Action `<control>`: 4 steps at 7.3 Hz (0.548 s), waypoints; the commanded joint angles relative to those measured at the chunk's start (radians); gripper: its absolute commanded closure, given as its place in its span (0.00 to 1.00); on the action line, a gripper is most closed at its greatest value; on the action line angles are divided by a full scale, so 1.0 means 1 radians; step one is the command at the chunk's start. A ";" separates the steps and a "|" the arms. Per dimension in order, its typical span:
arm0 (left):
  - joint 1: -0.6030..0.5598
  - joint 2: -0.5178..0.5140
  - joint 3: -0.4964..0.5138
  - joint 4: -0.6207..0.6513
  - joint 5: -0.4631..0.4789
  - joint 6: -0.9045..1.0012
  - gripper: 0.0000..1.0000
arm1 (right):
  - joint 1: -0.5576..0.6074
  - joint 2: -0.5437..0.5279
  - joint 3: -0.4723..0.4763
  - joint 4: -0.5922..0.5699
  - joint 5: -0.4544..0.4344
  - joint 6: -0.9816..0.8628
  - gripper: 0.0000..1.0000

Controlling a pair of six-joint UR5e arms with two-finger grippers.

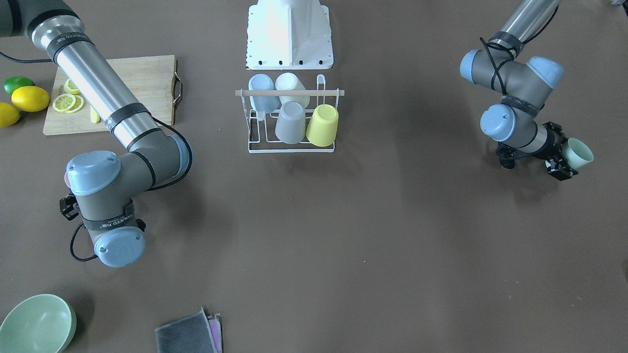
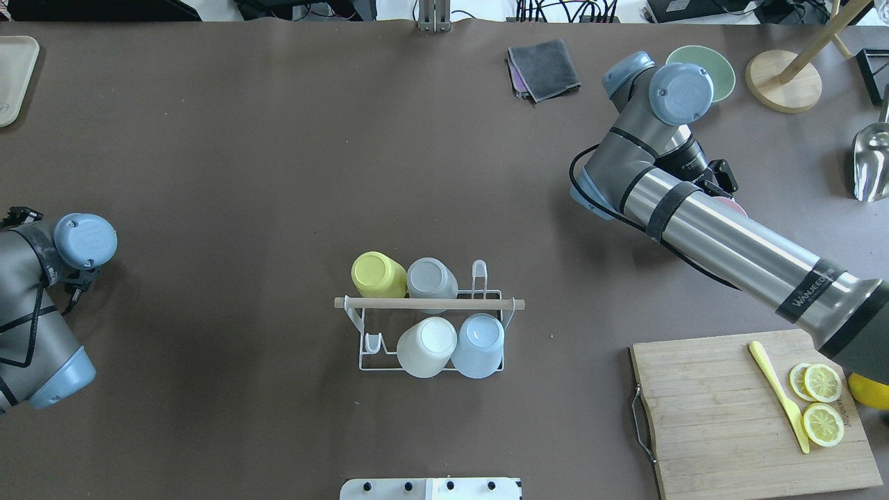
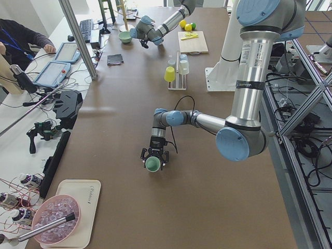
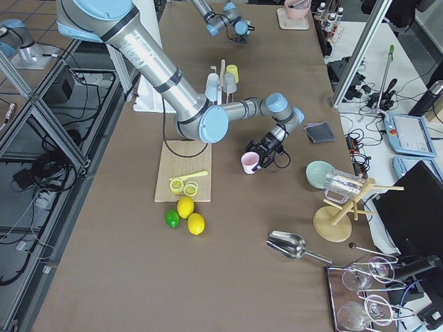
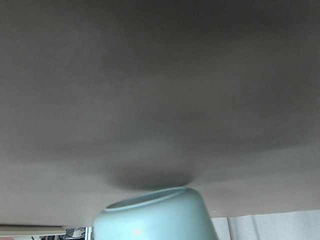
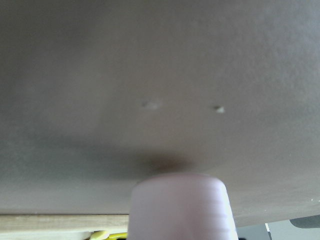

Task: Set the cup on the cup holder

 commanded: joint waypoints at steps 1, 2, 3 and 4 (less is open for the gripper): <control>-0.013 0.003 -0.006 -0.006 0.000 0.018 0.02 | 0.007 -0.032 0.131 -0.056 0.001 -0.001 0.42; -0.016 0.009 -0.015 -0.008 0.000 0.021 0.07 | 0.010 -0.043 0.165 -0.036 0.008 0.016 0.42; -0.018 0.011 -0.030 -0.008 0.000 0.033 0.45 | 0.020 -0.064 0.240 -0.019 0.008 0.018 0.42; -0.027 0.011 -0.042 -0.008 0.000 0.037 0.71 | 0.021 -0.122 0.347 0.032 0.014 0.062 0.42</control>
